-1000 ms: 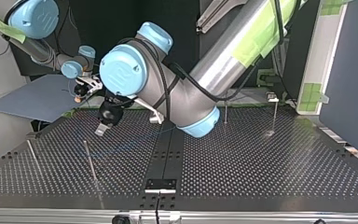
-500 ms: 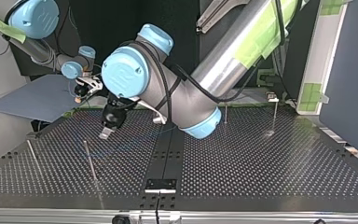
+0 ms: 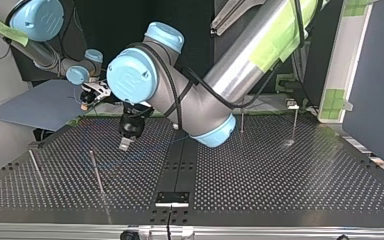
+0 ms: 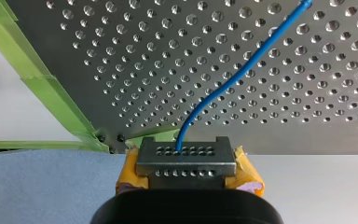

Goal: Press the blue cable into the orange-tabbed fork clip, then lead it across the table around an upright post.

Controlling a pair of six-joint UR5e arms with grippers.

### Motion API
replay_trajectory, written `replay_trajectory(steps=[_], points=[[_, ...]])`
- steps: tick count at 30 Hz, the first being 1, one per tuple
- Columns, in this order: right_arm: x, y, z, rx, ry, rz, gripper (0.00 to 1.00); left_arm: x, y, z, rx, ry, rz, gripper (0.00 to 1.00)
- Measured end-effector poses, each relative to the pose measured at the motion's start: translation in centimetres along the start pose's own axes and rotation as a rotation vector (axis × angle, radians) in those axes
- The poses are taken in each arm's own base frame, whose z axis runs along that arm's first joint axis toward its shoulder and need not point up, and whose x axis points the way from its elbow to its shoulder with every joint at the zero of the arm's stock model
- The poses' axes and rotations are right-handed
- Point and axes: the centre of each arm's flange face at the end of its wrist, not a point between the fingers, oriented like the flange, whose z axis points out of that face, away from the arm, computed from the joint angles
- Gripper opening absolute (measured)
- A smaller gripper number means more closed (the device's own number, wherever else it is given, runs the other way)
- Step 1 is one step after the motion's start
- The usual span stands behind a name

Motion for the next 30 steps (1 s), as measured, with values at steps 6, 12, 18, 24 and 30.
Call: replay_trajectory(steps=[6,12,18,24,30], points=[[-0.02,-0.03,-0.02,0.001,0.0,0.0,0.0,-0.1,0.46,-0.06,-0.047,-0.007,0.01,1.0],[-0.01,-0.05,-0.02,0.001,0.0,0.0,0.0,-0.17,0.84,-0.1,-0.087,-0.014,0.011,1.0],[-0.01,-0.02,-0.01,0.0,0.0,0.0,0.0,-0.21,0.89,-0.12,-0.091,-0.016,0.012,1.0],[-0.01,-0.04,-0.01,0.001,0.0,0.0,0.0,-0.19,0.87,-0.11,-0.089,-0.015,0.012,1.0],[-0.01,-0.05,-0.01,0.001,0.0,-0.001,0.0,-0.18,0.85,-0.1,-0.086,-0.014,0.012,1.0]])
